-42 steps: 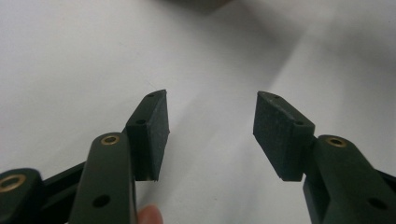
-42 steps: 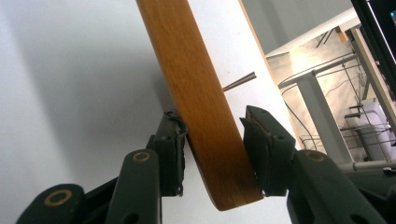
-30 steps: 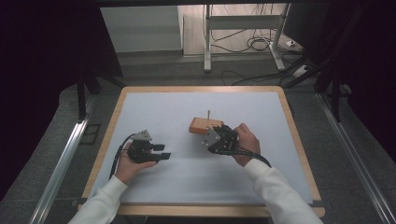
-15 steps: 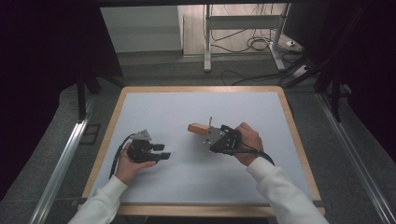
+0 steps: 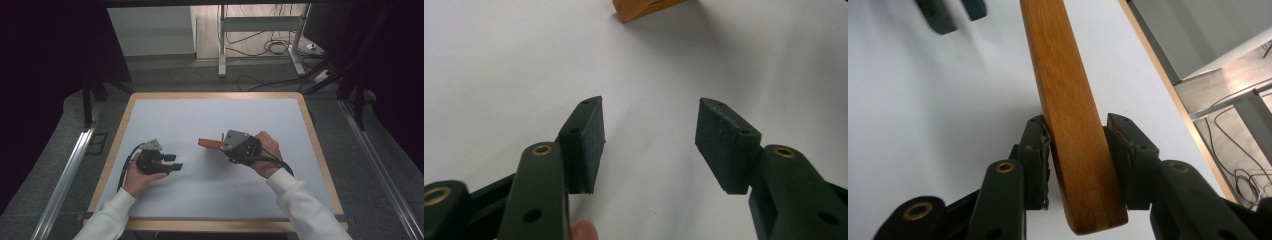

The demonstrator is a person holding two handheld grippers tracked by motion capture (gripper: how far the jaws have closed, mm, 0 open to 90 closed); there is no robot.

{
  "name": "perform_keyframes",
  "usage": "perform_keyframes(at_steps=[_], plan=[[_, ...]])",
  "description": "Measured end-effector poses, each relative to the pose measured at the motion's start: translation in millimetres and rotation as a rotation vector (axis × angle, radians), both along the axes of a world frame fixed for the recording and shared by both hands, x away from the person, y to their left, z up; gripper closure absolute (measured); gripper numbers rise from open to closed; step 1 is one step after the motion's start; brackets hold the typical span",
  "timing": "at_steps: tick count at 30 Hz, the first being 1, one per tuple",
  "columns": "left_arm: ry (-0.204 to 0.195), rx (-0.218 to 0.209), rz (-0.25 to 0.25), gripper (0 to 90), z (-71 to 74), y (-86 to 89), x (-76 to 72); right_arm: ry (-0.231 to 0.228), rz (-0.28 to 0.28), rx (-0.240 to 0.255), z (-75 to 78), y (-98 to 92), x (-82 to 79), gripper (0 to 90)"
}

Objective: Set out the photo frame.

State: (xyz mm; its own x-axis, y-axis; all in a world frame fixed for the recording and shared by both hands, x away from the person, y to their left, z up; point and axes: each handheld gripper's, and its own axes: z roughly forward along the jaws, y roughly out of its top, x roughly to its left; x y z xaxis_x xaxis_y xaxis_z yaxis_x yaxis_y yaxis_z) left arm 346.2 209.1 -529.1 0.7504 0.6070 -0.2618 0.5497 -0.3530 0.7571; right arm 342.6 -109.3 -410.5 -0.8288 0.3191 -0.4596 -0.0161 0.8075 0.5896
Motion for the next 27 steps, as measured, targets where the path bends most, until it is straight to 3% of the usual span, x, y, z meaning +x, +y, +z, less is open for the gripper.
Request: perform_keyframes(at_steps=[10,17,27], plan=[[-0.006,0.007,-0.009,44.6,-0.2,-2.2,0.4,0.031,-0.085,0.105,4.0,-4.9,29.2,55.4],[-0.006,0.007,-0.007,44.3,-0.8,-1.8,0.2,0.06,-0.152,0.189,1.6,-6.3,58.1,49.7],[-0.007,0.029,-0.019,43.9,-2.3,-4.1,-0.6,0.083,-0.234,0.246,-4.1,-8.1,94.6,39.6]])
